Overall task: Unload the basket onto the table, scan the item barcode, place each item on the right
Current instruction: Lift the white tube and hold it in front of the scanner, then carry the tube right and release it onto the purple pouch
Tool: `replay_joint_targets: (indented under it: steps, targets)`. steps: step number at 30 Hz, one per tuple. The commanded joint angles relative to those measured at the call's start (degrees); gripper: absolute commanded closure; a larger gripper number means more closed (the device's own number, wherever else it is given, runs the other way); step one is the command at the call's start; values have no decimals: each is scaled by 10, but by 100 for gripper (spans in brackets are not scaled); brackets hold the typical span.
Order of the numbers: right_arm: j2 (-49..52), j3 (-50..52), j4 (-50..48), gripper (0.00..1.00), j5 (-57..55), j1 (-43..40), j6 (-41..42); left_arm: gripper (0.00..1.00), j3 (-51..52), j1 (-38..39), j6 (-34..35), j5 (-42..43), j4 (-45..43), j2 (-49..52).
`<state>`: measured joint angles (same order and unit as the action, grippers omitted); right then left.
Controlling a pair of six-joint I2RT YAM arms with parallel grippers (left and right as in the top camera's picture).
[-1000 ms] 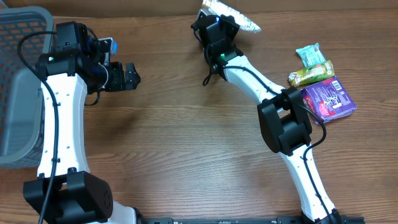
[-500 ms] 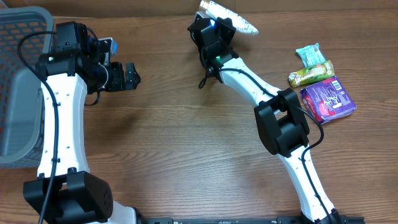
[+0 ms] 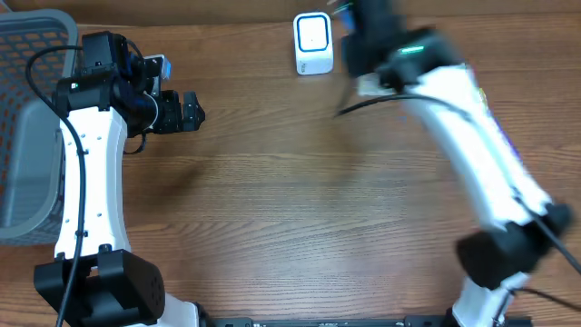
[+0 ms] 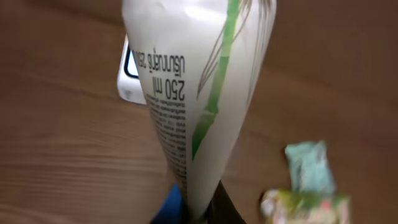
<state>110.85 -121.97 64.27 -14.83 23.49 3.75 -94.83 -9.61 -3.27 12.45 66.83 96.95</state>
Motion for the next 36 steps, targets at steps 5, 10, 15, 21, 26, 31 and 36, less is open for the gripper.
replay_joint_targets:
  steps: [5,10,15,21,26,31,36]
  targets:
    - [1,69,107,96,150,-227,403,0,1,-1,7,5,0,-18]
    - [1,192,43,96,163,-310,445,0,1,-1,7,5,0,-18]
    - [1,275,-32,82,209,-352,442,0,1,-1,7,5,0,-18]
    - [-8,267,-38,53,262,-362,347,1,1,-1,7,5,0,-18]
    - [-43,243,-16,42,389,-362,212,1,1,-1,7,5,0,-18]
    - [-130,224,53,16,393,-360,163,0,1,-1,7,5,0,-18]
    - [-245,225,109,3,390,-360,139,1,1,-1,7,5,0,-18]
